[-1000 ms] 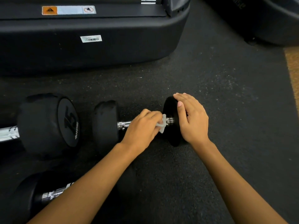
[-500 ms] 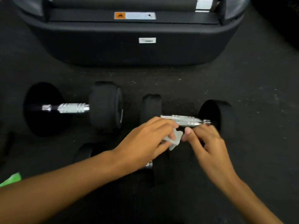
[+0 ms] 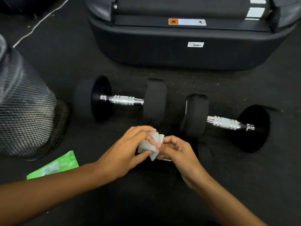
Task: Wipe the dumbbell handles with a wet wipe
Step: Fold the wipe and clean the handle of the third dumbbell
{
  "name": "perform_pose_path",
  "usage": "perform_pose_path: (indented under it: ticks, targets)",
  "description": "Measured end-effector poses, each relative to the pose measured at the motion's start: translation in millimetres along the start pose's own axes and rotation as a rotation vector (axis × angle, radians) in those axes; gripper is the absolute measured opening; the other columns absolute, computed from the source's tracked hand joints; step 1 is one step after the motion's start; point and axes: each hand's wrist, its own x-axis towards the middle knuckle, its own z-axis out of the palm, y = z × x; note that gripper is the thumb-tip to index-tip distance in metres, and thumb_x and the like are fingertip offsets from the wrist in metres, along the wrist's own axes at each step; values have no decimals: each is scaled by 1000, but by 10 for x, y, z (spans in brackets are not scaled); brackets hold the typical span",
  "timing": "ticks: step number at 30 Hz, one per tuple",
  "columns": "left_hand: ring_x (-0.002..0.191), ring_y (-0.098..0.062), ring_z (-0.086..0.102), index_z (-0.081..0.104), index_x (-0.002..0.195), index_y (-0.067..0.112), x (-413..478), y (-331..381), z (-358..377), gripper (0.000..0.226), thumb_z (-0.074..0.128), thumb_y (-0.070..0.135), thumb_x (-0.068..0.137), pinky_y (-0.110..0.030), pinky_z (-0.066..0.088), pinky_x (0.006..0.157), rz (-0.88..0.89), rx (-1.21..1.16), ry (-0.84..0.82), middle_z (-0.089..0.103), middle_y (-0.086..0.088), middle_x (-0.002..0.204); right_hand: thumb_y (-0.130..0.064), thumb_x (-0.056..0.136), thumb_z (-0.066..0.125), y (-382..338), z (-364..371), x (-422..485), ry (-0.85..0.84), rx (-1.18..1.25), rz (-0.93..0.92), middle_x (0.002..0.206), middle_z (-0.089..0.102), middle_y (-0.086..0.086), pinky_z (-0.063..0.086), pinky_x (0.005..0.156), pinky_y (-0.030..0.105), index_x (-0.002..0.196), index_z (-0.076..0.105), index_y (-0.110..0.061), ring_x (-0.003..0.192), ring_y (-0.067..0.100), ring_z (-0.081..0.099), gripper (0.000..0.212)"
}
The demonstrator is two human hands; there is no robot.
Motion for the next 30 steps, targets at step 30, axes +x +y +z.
perform_pose_path:
  ticks: [30]
  targets:
    - [107, -9, 55, 68, 107, 10, 56, -332, 588, 38, 35, 25, 94, -22, 32, 100, -356, 209, 537, 68, -1, 108, -21, 87, 47, 501, -49, 323, 21, -1442, -780, 110, 65, -2, 20, 110, 43, 109, 63, -18, 112, 22, 53, 28]
